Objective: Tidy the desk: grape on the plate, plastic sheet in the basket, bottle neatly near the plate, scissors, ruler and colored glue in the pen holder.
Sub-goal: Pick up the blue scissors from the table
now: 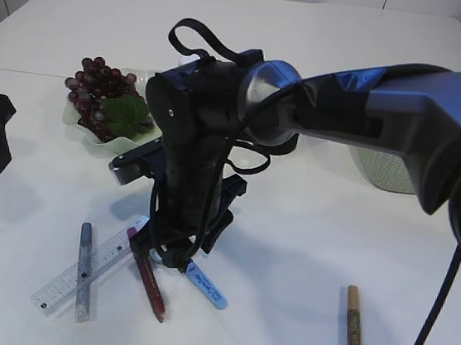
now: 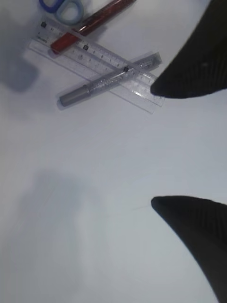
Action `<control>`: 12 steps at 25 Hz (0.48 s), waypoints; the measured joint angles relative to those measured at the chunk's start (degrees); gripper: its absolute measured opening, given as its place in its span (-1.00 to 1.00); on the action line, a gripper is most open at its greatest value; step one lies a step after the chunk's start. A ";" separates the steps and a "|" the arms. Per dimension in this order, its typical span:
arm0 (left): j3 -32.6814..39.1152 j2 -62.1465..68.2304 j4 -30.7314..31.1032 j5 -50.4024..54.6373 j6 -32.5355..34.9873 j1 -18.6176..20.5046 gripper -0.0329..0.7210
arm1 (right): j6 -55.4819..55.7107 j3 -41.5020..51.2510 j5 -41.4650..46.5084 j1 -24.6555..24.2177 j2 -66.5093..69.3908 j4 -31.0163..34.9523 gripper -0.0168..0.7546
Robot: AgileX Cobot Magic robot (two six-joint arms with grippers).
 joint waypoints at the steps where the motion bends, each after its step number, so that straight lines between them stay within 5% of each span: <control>1: 0.00 0.00 0.10 0.00 0.00 0.00 0.33 | 0.00 0.00 -0.42 0.00 0.00 0.00 -0.04; 12: 0.00 0.00 0.09 -0.73 0.00 0.00 0.33 | 0.49 0.00 -1.86 0.00 0.74 0.00 -0.04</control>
